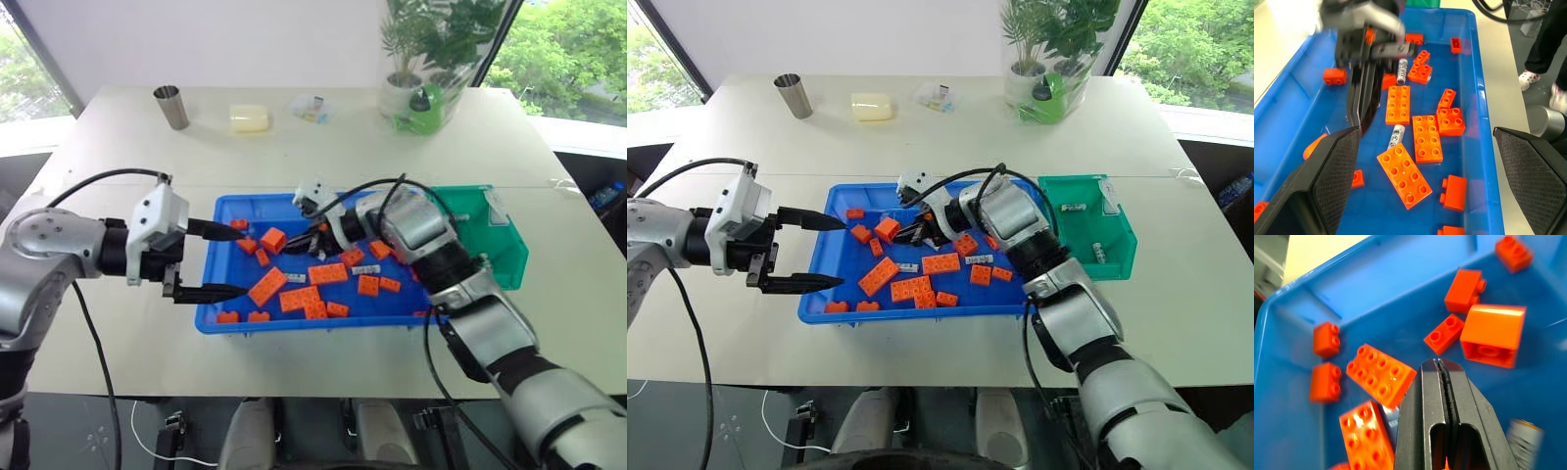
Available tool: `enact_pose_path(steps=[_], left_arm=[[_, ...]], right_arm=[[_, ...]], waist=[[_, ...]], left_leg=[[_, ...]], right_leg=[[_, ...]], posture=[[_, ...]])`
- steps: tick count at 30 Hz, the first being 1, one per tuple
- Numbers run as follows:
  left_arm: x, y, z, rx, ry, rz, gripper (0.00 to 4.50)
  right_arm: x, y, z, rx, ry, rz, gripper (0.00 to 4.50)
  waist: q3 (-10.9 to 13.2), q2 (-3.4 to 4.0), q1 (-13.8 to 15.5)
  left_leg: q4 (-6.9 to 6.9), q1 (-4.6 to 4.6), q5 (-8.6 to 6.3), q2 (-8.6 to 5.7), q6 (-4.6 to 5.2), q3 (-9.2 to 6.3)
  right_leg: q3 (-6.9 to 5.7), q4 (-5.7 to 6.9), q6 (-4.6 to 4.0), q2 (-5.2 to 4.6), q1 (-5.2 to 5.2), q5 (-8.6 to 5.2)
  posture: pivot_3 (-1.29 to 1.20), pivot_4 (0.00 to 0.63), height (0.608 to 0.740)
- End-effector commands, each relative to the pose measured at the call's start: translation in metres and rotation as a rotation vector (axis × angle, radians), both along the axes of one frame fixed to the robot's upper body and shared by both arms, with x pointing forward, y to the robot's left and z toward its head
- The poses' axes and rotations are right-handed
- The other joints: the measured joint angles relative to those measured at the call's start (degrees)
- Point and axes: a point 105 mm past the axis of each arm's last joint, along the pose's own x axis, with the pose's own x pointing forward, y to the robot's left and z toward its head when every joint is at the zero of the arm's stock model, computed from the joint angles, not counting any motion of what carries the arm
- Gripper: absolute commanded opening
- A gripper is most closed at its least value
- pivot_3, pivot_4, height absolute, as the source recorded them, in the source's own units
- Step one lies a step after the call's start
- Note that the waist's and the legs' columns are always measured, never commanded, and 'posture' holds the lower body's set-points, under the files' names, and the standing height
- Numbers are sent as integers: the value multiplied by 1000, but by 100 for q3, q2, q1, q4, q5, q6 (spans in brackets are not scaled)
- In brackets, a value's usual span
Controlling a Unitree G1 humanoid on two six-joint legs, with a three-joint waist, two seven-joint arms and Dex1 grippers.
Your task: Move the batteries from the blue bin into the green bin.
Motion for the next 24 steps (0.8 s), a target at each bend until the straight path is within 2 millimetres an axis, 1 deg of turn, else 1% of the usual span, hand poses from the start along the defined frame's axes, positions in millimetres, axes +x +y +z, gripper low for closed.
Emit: enact_pose_path(steps=[1,3,4,6,9,12,14,17,20,24], left_arm=[[0,-1,10,-5,-52,-12,4500],[1,-1,10,-6,-51,-14,4500],[1,-2,9,-8,-49,-18,4500],[1,-4,8,-8,-45,-28,4500],[1,-5,7,-5,-45,-39,4500],[2,-6,9,-5,-48,-43,4500],[4,-6,10,-4,-49,-44,4500],[4,-6,11,-2,-52,-45,4500],[4,-6,12,-2,-53,-44,4500],[3,-5,10,-1,-52,-38,4500]], right_arm=[[-17,-2,14,-30,-85,82,266],[-24,-6,9,-69,-109,102,842],[-29,-8,4,-92,-119,123,1407],[-37,-9,-7,-114,-117,146,2314],[-37,-6,-22,-144,-136,137,2314],[-33,-3,-32,-164,-156,130,2314],[-27,0,-36,-173,-175,112,2314],[-19,2,-35,-176,-207,99,2314],[-16,4,-30,-163,-213,99,2314],[-14,4,-34,-172,-207,106,2314]], waist=[[0,0,-1],[0,-1,-4],[0,-1,-9],[-1,-1,-11],[0,-3,-12],[0,-4,-5],[0,-4,-4],[0,-4,-4],[-1,-4,-4],[-1,-4,-4]], left_leg=[[0,0,0,0,0,0],[-1,0,0,0,0,1],[-1,1,0,0,0,1],[-2,1,0,0,0,2],[-1,2,0,0,0,8],[1,2,1,0,-1,9],[2,2,1,0,-2,9],[1,3,1,0,-2,9],[1,3,1,0,-2,9],[1,2,1,1,-2,8]], right_leg=[[0,0,-3,0,0,-2],[-1,-1,-5,1,0,-3],[-1,-1,-5,1,0,-3],[-1,-1,-6,1,0,-4],[-1,0,-6,2,-1,-4],[-1,-1,-12,2,-1,-7],[-1,-1,-12,2,0,-7],[-1,-1,-12,2,1,-7],[-1,-1,-12,3,1,-7],[-1,-1,-11,2,1,-7]], posture=[[0,150,736],[0,150,736],[0,150,736],[0,150,736],[0,150,736],[0,150,736],[0,150,736],[0,150,736],[0,150,736],[0,150,736]])
